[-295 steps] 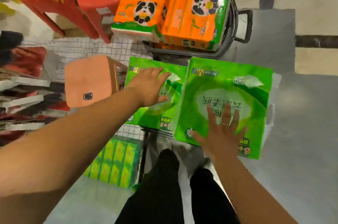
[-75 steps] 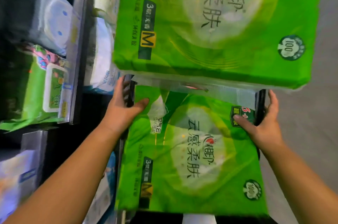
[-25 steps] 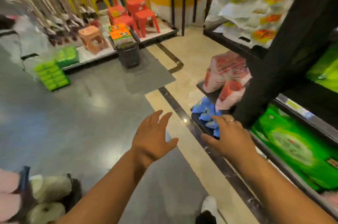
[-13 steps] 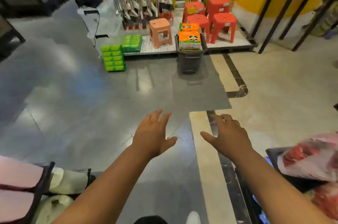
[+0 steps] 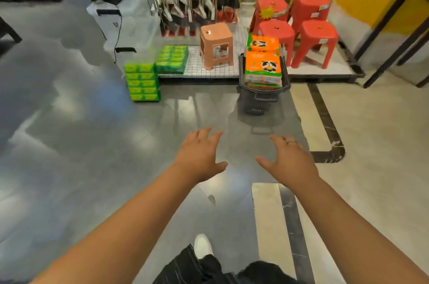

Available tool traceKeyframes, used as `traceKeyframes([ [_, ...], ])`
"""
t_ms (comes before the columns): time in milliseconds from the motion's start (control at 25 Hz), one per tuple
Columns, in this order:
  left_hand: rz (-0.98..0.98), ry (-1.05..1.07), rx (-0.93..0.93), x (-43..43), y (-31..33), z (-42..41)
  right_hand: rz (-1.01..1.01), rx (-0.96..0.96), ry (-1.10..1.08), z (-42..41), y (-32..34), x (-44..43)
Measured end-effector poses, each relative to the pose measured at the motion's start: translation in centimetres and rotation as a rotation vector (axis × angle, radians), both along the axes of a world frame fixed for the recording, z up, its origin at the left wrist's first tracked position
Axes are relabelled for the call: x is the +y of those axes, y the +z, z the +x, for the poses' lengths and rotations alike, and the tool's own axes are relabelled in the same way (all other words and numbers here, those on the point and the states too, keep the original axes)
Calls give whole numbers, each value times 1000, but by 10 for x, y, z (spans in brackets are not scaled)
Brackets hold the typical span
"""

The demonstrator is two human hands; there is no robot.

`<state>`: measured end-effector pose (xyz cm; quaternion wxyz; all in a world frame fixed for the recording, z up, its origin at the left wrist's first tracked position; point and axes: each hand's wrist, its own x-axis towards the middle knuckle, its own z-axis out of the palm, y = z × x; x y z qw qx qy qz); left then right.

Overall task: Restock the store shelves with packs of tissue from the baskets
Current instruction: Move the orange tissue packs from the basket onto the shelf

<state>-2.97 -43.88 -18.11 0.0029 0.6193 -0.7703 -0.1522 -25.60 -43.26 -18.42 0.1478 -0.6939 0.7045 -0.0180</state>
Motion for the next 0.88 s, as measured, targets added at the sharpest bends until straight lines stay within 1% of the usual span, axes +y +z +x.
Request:
traceKeyframes([
  [200, 24, -47, -5, -163, -2, -19, 37, -7, -60, -24, -4, -144],
  [400, -29, -70, -12, -343, -21, -75, 28, 24, -53, -81, -28, -326],
  [520, -6, -69, -23, -422, -29, -109, 47, 36, -19, -109, -33, -413],
  [680, -10, -47, 32, -534, -37, -139, 86, 46, -14, -146, -37, -524],
  [880, -5, -44, 135, -676, -73, -155, 110, -53, -93, -182, -74, -647],
])
